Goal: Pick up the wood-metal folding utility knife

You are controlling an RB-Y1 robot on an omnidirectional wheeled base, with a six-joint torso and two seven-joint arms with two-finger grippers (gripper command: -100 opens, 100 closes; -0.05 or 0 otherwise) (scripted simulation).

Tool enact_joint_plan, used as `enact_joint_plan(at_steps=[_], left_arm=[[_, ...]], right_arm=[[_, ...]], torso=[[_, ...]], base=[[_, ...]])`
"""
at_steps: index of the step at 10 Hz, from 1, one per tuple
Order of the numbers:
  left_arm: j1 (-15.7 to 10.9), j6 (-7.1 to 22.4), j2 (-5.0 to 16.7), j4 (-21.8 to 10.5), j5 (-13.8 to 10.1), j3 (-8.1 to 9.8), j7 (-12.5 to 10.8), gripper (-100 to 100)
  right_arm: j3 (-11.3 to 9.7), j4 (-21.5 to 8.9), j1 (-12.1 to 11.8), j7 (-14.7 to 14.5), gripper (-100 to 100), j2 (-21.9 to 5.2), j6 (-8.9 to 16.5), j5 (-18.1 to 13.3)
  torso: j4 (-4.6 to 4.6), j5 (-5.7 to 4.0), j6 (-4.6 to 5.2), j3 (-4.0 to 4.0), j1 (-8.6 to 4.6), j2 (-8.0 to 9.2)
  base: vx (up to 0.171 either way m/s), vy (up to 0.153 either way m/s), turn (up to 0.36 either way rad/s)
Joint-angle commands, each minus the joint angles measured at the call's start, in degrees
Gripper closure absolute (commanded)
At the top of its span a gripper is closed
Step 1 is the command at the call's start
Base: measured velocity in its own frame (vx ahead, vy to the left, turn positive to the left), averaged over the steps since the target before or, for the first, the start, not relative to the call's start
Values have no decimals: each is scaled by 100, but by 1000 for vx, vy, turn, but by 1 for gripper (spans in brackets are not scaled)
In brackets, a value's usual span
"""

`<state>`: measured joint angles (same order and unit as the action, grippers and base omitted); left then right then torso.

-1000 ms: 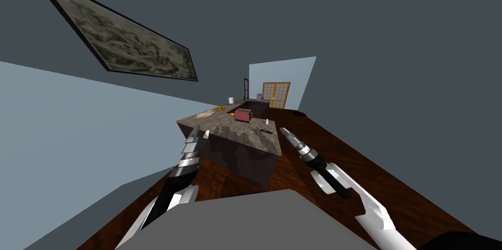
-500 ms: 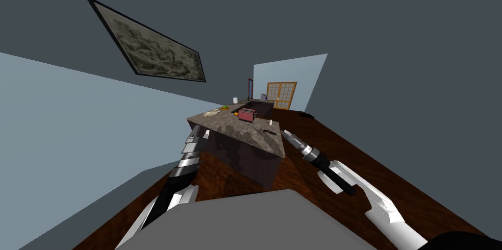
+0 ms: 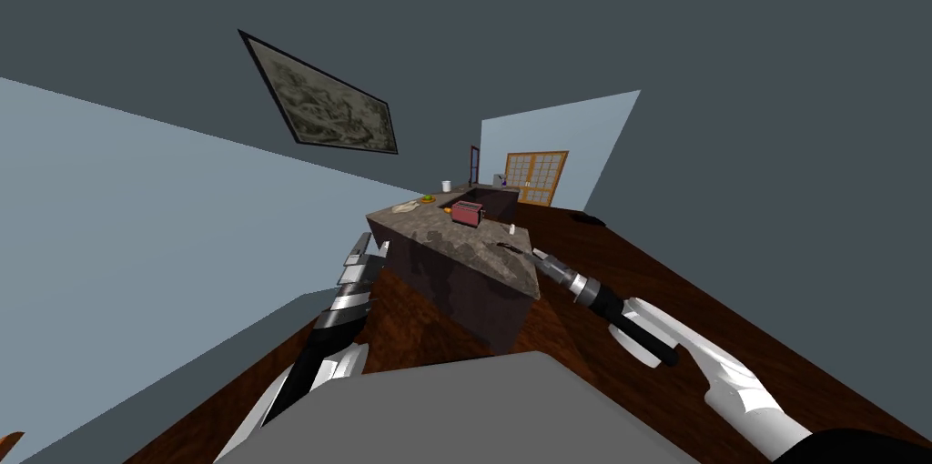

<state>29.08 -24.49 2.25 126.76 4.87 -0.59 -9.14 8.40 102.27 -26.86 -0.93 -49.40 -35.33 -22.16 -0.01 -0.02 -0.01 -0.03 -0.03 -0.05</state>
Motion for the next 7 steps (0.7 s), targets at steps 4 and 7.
enact_joint_plan(at_steps=[4, 7], left_arm=[[1, 0, 0, 0, 0, 1, 0, 0], [1, 0, 0, 0, 0, 0, 0, 0]], right_arm=[[-116, -388, -246, -68, -100, -703, -8, -279], [-172, -615, -331, -95, -100, -1048, -36, -382]], torso=[[0, 1, 5, -1, 3, -2], [0, 1, 3, -2, 5, -4]], base=[[-2, 15, 168], [3, 19, 139]])
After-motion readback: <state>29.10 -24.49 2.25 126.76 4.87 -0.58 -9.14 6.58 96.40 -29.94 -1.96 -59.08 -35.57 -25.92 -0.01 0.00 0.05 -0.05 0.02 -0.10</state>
